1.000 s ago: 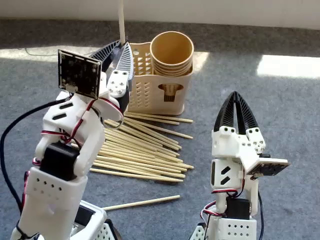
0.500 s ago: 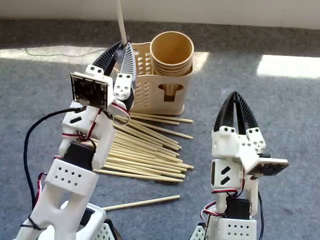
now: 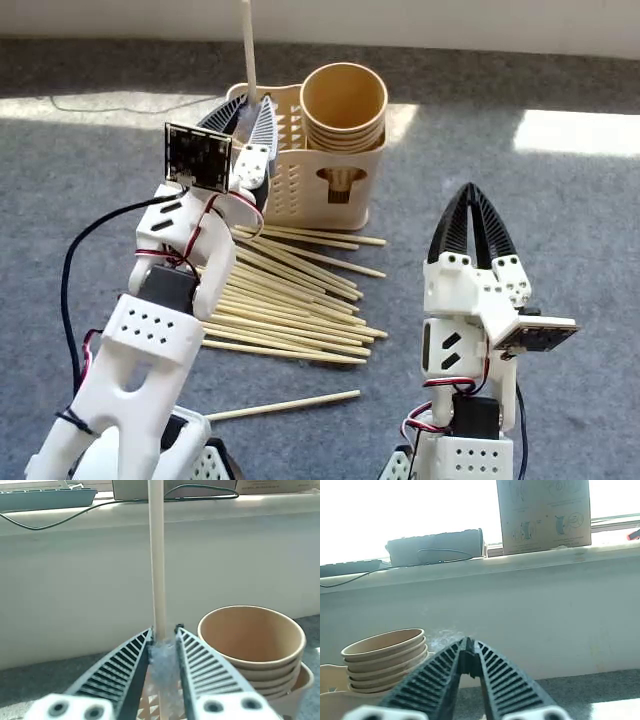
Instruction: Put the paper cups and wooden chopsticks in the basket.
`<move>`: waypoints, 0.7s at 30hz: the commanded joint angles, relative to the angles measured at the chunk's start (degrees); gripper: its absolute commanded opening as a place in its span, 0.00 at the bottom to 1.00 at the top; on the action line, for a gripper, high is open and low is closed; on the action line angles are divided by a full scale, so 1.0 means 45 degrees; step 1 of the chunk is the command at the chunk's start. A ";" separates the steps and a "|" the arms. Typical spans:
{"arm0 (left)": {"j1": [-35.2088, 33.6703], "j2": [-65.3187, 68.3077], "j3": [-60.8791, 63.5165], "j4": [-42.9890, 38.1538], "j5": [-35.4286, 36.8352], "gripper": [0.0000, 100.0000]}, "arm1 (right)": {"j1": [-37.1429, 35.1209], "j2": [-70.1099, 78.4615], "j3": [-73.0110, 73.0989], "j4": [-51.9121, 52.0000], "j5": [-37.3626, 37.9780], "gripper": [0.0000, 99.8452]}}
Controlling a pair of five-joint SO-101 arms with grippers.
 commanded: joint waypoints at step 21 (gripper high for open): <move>0.0322 -0.5949 -0.2999 1.3167 -0.1621 0.13 | 0.0147 -0.0205 0.1143 0.0068 0.0059 0.01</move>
